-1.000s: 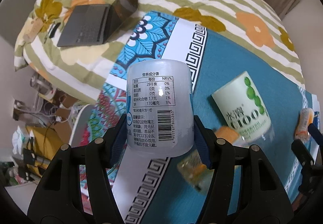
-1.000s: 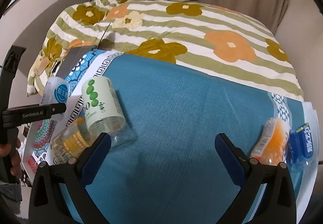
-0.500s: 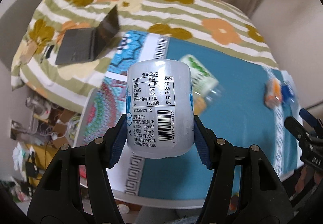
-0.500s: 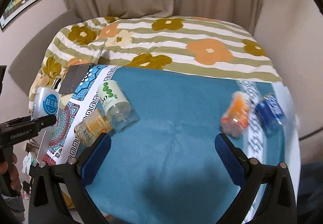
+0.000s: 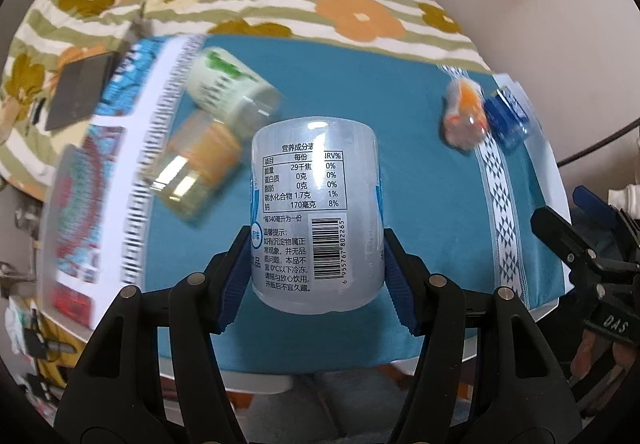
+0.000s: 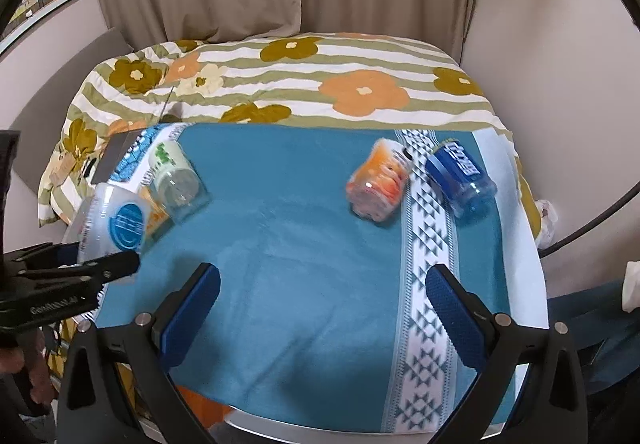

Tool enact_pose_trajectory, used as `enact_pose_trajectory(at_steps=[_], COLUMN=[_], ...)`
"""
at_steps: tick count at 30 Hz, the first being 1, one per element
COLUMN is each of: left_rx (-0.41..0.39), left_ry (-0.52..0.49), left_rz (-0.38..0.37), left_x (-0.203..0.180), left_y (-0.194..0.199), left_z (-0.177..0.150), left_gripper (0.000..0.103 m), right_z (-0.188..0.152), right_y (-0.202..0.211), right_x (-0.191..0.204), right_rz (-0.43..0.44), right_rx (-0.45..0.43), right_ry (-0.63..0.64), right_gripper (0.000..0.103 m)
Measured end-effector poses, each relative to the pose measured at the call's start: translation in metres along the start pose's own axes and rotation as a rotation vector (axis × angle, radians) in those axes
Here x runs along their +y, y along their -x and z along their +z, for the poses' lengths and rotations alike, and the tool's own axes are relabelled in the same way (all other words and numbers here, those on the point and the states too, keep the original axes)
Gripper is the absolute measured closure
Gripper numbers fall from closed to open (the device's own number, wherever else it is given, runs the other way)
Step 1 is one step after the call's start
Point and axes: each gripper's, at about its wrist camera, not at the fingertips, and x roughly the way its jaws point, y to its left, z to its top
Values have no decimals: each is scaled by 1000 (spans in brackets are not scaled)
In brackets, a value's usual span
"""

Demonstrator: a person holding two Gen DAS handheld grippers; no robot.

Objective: Flip cup upright
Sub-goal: 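Lift the cup with the left tool, carry it onto open cloth, release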

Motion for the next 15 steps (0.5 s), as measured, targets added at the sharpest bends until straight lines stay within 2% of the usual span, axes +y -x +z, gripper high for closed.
enact_pose_trajectory(at_steps=[8,15], left_rx=[52,78], left_ry=[-48,-91], left_rz=[25,54], left_x=[-43,-56], left_y=[-54,-80], left_z=[-13,-17], left_gripper=[37,37], right_z=[-24,-37], right_y=[-21,-38], right_x=[-37,-56], right_rz=[16,31], right_rx=[29,68], right_ry=[14,-2], right_gripper=[0,0])
